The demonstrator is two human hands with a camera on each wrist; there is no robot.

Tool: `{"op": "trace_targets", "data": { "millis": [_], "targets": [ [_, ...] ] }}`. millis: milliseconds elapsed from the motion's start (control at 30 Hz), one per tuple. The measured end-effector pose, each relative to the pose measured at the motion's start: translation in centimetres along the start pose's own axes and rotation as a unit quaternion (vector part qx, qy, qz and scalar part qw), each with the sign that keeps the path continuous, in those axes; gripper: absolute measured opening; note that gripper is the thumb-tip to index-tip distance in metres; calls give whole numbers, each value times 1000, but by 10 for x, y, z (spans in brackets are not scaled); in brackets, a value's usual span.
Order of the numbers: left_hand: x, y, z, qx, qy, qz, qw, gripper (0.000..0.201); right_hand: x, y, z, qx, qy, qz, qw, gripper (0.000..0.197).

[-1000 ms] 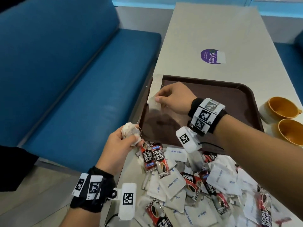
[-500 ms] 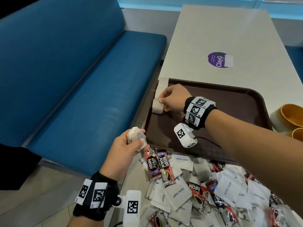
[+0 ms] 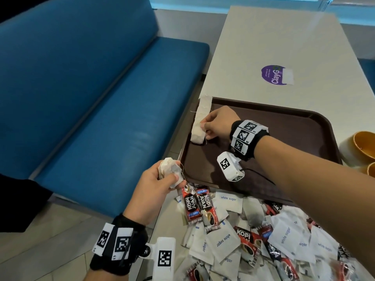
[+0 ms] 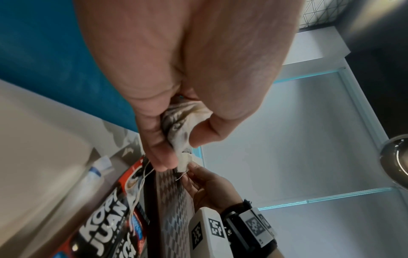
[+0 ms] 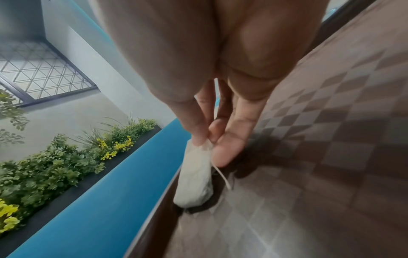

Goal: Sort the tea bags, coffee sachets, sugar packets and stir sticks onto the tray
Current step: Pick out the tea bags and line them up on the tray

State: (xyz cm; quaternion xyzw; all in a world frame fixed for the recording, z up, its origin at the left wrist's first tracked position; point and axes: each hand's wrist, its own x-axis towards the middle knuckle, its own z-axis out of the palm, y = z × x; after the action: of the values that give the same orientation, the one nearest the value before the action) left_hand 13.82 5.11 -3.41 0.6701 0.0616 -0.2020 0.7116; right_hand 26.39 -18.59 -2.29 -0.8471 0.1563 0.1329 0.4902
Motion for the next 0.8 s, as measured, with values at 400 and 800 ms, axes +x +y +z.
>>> {"op": "trace_targets", "data": {
  "millis": [400,800],
  "targets": [
    [2,1,0,0,-3,2,1000,41,2,0,-3,-69,73,-56,993,19],
    [7,9,13,-9,-50,46,998,26,-98,-19,2,-25,-114,-180,977,19]
  ]
}}
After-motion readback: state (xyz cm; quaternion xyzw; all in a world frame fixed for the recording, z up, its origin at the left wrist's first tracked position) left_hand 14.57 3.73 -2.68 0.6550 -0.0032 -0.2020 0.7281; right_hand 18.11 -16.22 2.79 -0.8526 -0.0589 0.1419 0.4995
